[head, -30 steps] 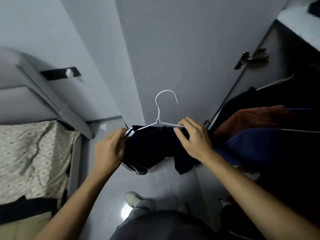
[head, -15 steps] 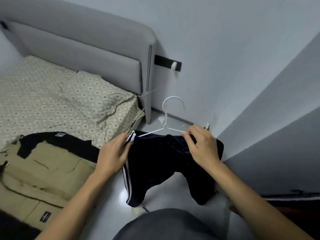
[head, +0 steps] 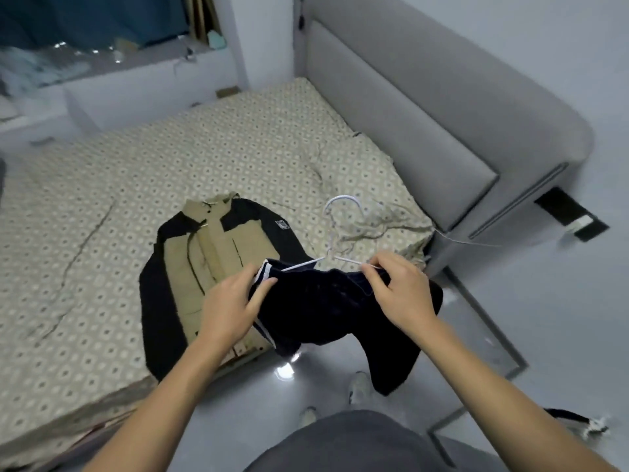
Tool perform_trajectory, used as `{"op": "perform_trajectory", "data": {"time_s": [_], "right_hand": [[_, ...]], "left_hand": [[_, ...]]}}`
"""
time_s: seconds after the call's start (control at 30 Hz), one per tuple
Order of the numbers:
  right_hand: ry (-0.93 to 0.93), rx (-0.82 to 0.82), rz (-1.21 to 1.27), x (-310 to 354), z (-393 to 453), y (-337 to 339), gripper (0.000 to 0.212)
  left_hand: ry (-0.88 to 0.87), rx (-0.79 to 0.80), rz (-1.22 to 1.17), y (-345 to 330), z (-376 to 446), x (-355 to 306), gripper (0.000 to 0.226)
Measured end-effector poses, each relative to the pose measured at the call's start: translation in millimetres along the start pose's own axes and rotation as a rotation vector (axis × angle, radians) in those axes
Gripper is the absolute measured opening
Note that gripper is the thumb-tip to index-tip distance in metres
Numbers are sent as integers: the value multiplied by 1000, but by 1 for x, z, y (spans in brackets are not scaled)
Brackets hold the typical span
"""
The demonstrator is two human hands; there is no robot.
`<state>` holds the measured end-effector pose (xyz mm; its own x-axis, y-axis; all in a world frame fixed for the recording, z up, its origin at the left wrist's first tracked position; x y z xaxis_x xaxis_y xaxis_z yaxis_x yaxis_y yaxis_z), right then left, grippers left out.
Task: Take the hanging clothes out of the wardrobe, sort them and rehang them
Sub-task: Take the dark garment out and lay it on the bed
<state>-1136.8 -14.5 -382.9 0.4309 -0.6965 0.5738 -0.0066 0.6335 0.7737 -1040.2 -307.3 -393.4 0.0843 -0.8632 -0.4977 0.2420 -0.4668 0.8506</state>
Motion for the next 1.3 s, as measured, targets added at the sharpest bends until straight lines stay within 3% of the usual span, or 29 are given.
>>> {"op": "perform_trajectory", "data": {"time_s": [0.17,0.3,0.47,0.6,0.8,1.1,1.2,1.3], "right_hand": [[107,260,166,26,72,-48,24],[183,587,362,48,131,-80,15],[317,850,373,78,199,-121,56],[320,784,283,101,240,-160,53],[416,650,241,135,294,-217,23],[438,405,162,198,382,-273,19],[405,399,104,202,403,-294,18],[331,491,-8,183,417,-327,15]], "left_hand": [[174,-118,111,29,6,42,29],[337,-209,200,50,9,70,30],[554,-325,293,77,12,112,37],[601,-391,318,93,20,144,38],[572,-409,262,107,65,210,37],[468,-418,200,152,181,326,38],[476,-351,186,151,214,355,40],[471,-198,170,126,240,384,42]]}}
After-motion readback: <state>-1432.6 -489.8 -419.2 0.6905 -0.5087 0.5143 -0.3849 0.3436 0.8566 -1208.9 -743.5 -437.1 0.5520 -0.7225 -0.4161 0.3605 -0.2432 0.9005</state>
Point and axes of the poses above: each hand's wrist, its own z-axis towards the middle knuckle, its own y-axis out of the back of the hand, x = y × z, the point moved 2 cm from there along z, towards the middle knuckle, and after that the axes turned 2 degrees about y, right-handed, at the moved point
